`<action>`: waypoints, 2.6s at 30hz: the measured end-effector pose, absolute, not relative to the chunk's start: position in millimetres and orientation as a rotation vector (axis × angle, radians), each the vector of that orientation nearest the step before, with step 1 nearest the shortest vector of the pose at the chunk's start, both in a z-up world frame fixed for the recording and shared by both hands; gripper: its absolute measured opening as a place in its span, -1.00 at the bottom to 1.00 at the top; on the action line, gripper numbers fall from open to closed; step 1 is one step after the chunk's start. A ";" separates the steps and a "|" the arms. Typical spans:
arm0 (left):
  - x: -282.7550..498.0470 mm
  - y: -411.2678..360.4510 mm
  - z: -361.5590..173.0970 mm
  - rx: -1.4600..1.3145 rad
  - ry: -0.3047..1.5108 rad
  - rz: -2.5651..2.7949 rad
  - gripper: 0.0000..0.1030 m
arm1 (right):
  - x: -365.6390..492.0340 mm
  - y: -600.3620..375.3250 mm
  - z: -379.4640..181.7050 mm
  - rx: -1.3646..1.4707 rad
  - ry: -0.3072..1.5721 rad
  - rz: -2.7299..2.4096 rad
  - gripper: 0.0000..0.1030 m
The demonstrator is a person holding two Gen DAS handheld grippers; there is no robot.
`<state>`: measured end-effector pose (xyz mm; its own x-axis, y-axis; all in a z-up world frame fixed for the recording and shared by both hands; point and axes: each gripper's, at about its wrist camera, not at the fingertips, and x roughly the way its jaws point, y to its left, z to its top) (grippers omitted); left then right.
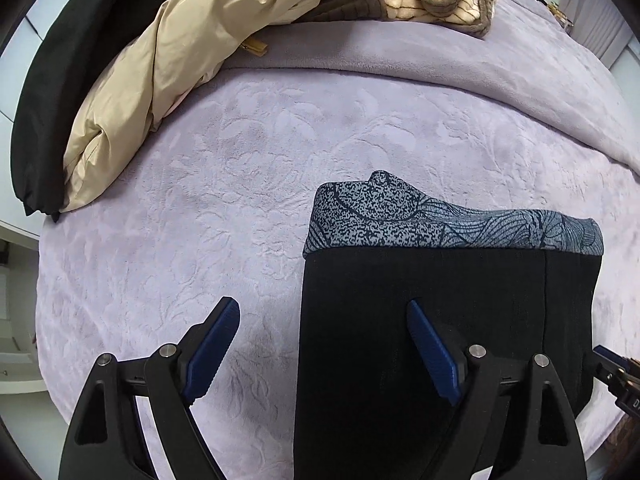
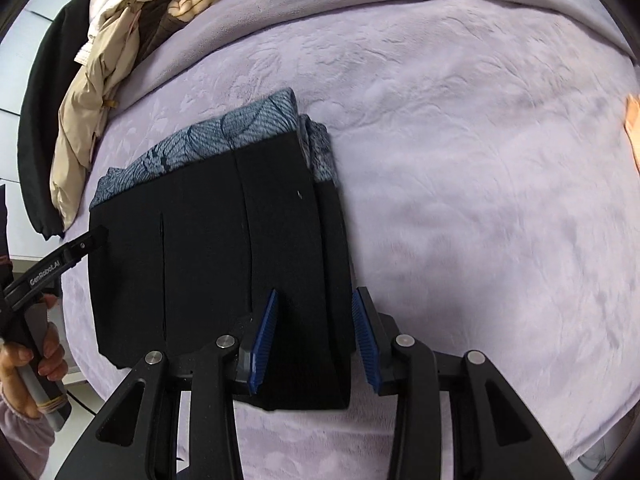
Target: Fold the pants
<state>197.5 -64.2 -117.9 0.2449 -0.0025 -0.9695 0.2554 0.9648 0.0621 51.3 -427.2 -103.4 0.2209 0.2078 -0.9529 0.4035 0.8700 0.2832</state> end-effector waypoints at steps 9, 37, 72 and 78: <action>175.5 -65.3 -104.4 0.270 1.306 -0.244 1.00 | 26.9 -418.9 -99.9 0.600 1.350 -0.169 -0.17; 145.7 -35.6 -114.9 0.232 1.439 -0.287 1.00 | 2.4 -413.9 -85.7 0.654 1.329 -0.144 0.37; 216.0 -50.5 -164.5 0.014 1.527 -0.523 1.00 | 43.6 -462.9 -146.0 0.897 1.330 0.117 0.48; 218.5 -73.5 -177.7 0.016 1.520 -0.570 1.00 | 52.7 -467.1 -162.7 0.941 1.329 0.233 0.55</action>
<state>218.5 -73.5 -177.7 -0.0525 -0.3408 -0.9387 0.3603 0.8702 -0.3360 52.7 -467.1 -162.7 0.2771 0.6378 -0.7186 0.3548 0.6272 0.6934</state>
